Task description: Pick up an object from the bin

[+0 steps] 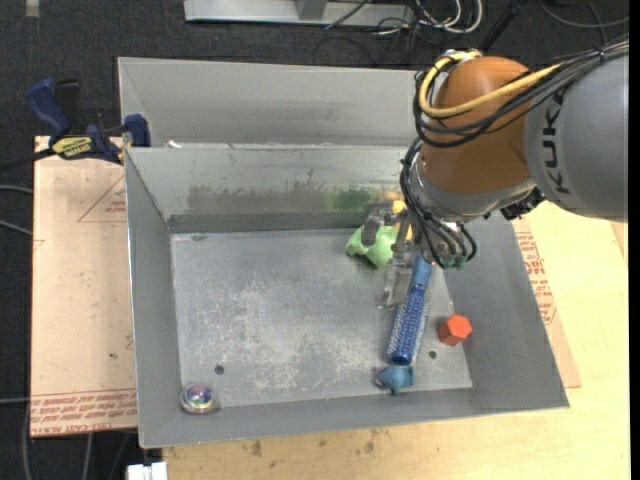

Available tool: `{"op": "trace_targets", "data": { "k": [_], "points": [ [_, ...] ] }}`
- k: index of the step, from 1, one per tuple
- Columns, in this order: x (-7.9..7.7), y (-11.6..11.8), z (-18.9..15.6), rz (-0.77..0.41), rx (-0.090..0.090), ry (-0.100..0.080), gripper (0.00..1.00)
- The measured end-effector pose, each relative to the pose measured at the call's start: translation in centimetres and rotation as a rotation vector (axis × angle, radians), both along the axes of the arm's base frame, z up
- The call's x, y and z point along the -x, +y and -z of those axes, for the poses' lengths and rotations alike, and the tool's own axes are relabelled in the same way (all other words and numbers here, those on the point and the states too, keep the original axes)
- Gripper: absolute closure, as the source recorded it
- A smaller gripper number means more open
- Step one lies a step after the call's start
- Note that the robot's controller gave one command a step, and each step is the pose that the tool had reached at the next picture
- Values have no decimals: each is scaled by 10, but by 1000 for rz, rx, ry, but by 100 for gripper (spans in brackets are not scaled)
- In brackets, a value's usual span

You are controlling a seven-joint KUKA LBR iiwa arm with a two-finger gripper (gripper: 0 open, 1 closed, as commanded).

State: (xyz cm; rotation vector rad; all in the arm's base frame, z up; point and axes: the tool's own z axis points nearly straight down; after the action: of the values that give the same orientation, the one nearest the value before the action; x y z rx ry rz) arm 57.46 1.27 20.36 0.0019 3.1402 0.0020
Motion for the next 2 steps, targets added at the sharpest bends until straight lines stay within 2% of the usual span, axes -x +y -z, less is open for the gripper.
{"op": "trace_targets", "data": {
  "k": [1,2],
  "points": [
    [-63,-60,30,160,1,-2,0],
    [-81,-64,135,38,0,5,0]
  ]
}}
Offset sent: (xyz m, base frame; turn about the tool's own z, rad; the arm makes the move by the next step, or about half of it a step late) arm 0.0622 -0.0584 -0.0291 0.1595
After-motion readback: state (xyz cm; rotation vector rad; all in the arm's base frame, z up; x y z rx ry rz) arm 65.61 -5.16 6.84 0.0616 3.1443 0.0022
